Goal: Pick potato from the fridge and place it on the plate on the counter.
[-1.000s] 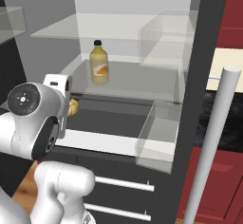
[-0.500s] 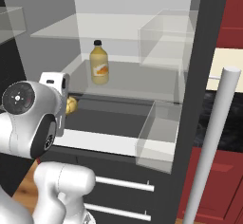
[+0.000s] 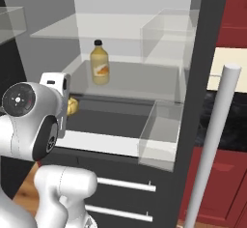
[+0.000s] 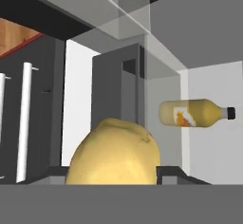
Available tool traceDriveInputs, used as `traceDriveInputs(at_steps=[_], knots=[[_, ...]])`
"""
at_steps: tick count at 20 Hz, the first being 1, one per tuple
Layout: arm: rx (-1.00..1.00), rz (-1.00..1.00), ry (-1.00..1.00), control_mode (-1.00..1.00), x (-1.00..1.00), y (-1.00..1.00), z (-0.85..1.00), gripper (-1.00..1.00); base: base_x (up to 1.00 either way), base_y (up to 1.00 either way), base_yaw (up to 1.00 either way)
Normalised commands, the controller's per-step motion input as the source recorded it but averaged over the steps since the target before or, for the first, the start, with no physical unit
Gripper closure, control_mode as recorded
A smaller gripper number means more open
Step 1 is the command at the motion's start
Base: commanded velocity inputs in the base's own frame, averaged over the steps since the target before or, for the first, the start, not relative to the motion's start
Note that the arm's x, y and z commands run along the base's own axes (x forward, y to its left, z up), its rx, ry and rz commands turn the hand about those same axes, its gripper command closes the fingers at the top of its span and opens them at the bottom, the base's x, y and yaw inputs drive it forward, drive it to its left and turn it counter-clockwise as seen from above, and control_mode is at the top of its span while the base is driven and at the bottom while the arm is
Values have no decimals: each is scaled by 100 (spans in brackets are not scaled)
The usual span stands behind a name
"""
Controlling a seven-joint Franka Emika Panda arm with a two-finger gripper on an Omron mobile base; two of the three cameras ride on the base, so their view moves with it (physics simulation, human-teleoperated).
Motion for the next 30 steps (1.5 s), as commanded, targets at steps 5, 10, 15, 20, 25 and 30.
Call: traceDriveInputs(at_steps=[5, 10, 15, 20, 25, 30], knots=[[0, 0, 0, 100, 0, 0, 0, 100, -33, 0, -20], [0, 0, 0, 100, 0, 0, 0, 100, -28, 0, -24], [0, 0, 0, 100, 0, 0, 0, 100, -27, 0, -26], [0, 0, 0, 100, 0, 0, 0, 100, -36, 0, -26], [0, 0, 0, 100, 0, 0, 0, 100, -44, 1, -25], [0, 0, 0, 100, 0, 0, 0, 100, -55, 9, -27]])
